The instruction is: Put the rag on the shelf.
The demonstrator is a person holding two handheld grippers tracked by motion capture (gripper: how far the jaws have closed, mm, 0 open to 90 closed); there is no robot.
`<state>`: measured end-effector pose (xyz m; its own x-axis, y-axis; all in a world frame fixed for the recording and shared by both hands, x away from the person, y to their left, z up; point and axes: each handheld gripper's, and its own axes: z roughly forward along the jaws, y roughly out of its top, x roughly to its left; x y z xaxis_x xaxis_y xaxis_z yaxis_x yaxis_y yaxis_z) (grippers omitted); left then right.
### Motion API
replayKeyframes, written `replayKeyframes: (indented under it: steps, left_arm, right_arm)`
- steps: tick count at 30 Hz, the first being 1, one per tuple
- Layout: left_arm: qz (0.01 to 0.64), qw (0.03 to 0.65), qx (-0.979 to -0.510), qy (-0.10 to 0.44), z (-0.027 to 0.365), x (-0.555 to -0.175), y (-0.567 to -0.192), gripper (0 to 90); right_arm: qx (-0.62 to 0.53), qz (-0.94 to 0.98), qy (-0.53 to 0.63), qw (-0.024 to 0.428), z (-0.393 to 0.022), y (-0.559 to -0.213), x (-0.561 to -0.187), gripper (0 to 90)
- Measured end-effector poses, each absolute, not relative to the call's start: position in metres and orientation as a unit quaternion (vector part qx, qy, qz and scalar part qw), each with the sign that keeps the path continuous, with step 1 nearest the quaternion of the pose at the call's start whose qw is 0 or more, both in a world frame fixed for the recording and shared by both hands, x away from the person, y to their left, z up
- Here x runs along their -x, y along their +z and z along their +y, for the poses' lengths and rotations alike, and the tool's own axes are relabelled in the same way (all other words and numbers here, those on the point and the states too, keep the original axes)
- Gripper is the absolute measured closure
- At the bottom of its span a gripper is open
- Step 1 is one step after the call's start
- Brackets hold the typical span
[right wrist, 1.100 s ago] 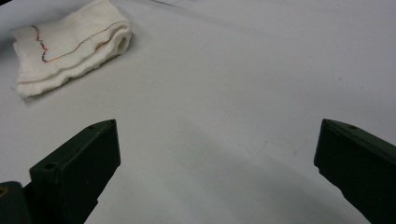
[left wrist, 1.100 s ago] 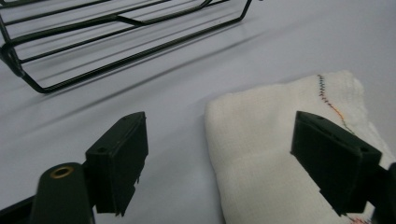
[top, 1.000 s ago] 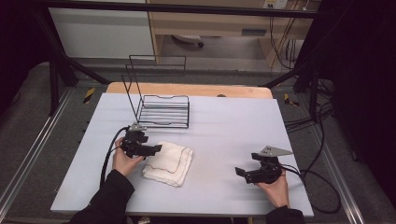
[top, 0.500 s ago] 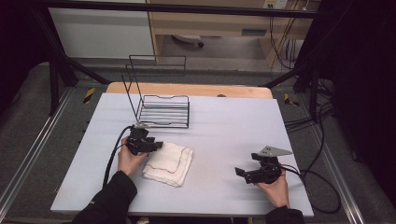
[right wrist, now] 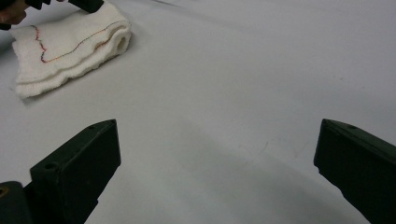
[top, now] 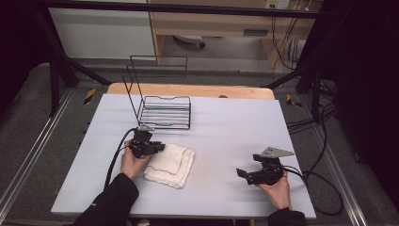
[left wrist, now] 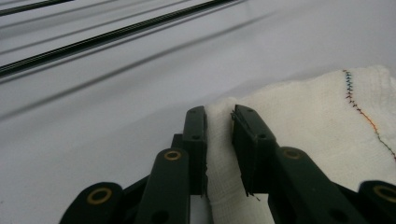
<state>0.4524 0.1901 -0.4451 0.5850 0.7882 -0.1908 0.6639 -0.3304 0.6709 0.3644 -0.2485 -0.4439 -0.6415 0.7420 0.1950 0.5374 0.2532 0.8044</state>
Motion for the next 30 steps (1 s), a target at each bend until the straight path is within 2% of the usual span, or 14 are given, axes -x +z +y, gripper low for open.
replayKeyframes:
  steps: [11,30]
  left_arm:
    - [0.441,0.365,-0.814,0.099,0.186,-0.448,-0.446,77.5]
    - [0.435,0.372,-0.813,0.101,0.187,-0.447,-0.447,79.3]
  right_arm:
    - [-0.404,0.783,0.460,0.110,-0.229,-0.437,-0.368,1.7]
    - [-0.406,0.784,0.460,0.098,-0.147,-0.427,-0.399,5.4]
